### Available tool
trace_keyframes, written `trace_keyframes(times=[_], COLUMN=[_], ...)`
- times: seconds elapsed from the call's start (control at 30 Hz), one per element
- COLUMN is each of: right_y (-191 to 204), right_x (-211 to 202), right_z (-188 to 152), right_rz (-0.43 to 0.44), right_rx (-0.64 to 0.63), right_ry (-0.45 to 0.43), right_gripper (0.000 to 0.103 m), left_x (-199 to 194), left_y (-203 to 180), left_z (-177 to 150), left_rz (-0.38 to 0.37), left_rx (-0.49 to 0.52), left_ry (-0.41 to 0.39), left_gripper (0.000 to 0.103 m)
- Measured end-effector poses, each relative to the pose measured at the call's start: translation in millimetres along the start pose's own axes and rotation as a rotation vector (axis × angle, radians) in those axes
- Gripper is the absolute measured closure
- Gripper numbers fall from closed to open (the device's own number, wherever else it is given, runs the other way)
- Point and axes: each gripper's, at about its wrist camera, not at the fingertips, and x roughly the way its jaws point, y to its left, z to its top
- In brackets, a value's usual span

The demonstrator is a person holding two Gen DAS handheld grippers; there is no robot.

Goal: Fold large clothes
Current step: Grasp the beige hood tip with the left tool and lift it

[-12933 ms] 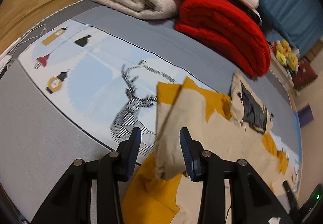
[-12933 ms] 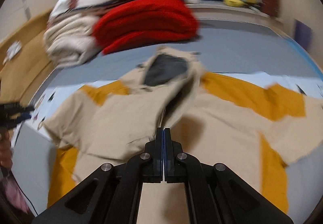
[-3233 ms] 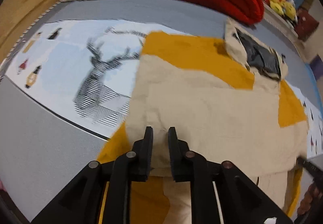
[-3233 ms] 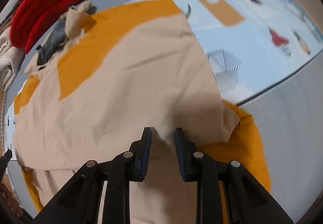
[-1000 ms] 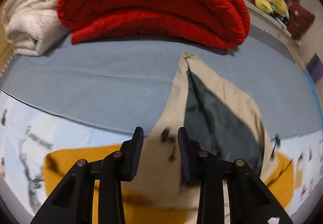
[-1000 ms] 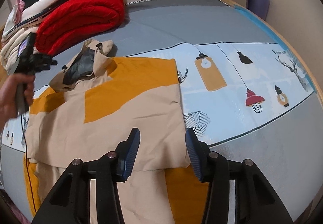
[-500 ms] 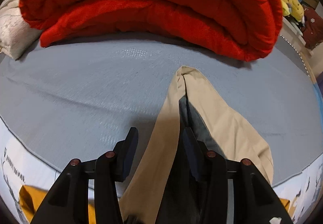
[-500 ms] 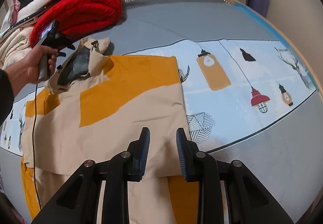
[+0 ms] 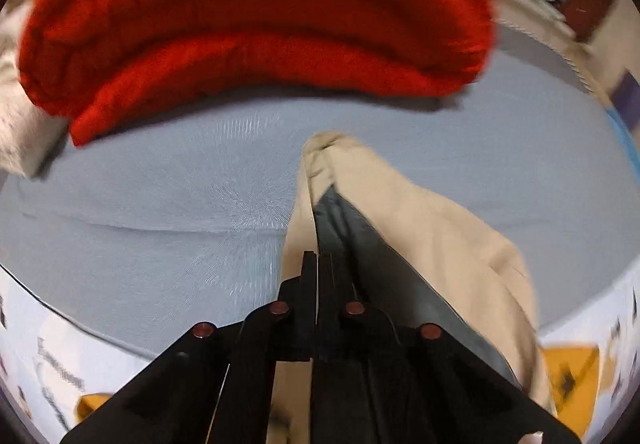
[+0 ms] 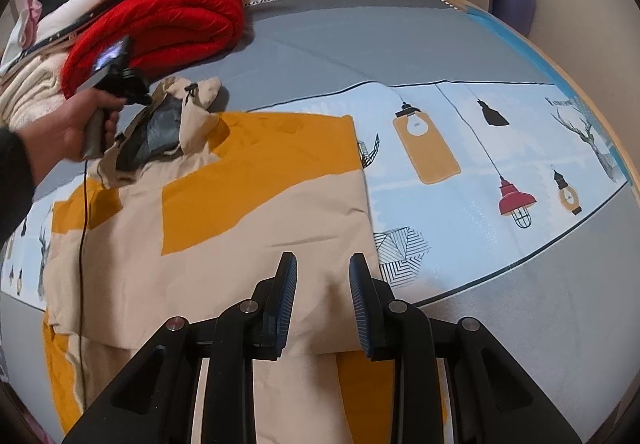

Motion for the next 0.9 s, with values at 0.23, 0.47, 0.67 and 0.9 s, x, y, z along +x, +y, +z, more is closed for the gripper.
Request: trace_keyframes(times=[0.23,0.47,0.67,0.9], right_y=[1,5,-2,-1], right_x=[-19,-22,-9,7], right_z=[0,-14,-9,-7], right_rz=[0.026,0.078,0.049,0.037], right_rx=[0.021,0.018,0.021,-0.019], right_ry=[-0.047,-0.027,0.002,0.034], right_gripper=[0.074,0.074,0.071,0.071], left_x=[-109,-97,-37,40], left_y=[-18,-1,8,19], left_z=[-54,-50,-25,6], left_rz=[-0.058,-0.035,0.001,0.028], left_rx=[0.19,0.068,-0.05,-0.153], left_ry=[-0.111,-0.063,0.003,0.052], left_gripper=[0.103,0.041,0.044,0.047])
